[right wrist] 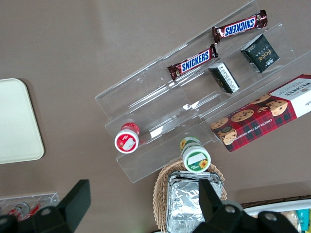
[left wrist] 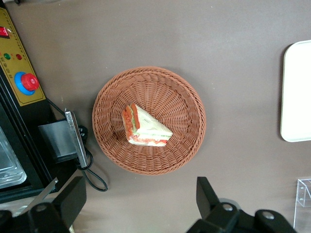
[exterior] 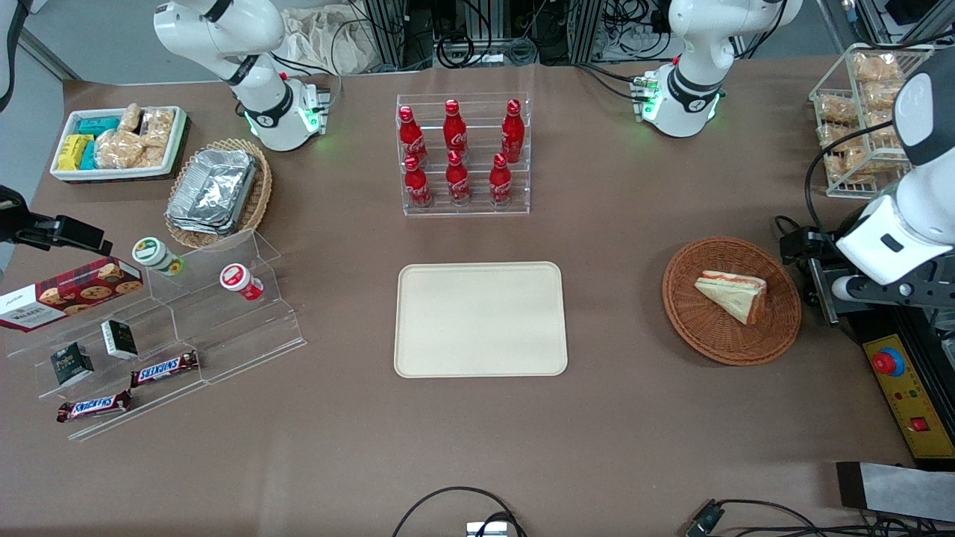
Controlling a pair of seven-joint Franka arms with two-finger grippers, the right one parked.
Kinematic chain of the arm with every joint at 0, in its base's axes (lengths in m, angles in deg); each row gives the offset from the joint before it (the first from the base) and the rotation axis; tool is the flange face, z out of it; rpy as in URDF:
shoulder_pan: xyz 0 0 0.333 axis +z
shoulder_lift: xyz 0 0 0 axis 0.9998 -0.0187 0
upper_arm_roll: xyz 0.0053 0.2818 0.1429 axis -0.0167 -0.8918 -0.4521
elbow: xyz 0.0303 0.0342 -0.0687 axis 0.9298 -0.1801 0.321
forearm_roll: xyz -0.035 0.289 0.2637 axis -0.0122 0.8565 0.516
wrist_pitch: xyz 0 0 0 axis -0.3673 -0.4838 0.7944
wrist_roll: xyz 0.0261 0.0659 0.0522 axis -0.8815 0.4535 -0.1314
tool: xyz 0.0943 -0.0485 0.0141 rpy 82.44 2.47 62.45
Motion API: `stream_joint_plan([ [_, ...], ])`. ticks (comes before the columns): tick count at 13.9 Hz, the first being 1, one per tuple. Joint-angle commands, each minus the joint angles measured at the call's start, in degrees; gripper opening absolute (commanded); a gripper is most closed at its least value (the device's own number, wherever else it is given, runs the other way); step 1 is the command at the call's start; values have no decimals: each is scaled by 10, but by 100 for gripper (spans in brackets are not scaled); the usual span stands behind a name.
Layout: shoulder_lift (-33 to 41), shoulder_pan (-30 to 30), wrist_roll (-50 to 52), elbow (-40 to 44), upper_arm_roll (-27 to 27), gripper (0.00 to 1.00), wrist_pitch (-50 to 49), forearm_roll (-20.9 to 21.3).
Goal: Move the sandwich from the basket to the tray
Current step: 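Move the left gripper down over the wrapped sandwich in the wicker basket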
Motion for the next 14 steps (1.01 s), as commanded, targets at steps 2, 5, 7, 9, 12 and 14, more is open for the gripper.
stream_joint_plan([
  [2, -15, -1, 4, 26, 0, 100, -33, 0],
  [5, -26, -1, 3, 21, 0, 100, -34, 7],
  [7, -30, 5, 21, -7, -4, 100, -26, 6],
  [9, -33, 11, 94, -43, -4, 100, 7, -1],
  [12, -22, 10, 262, -135, -4, 100, 103, 7],
  [14, -22, 10, 327, -174, -4, 100, 152, 9],
])
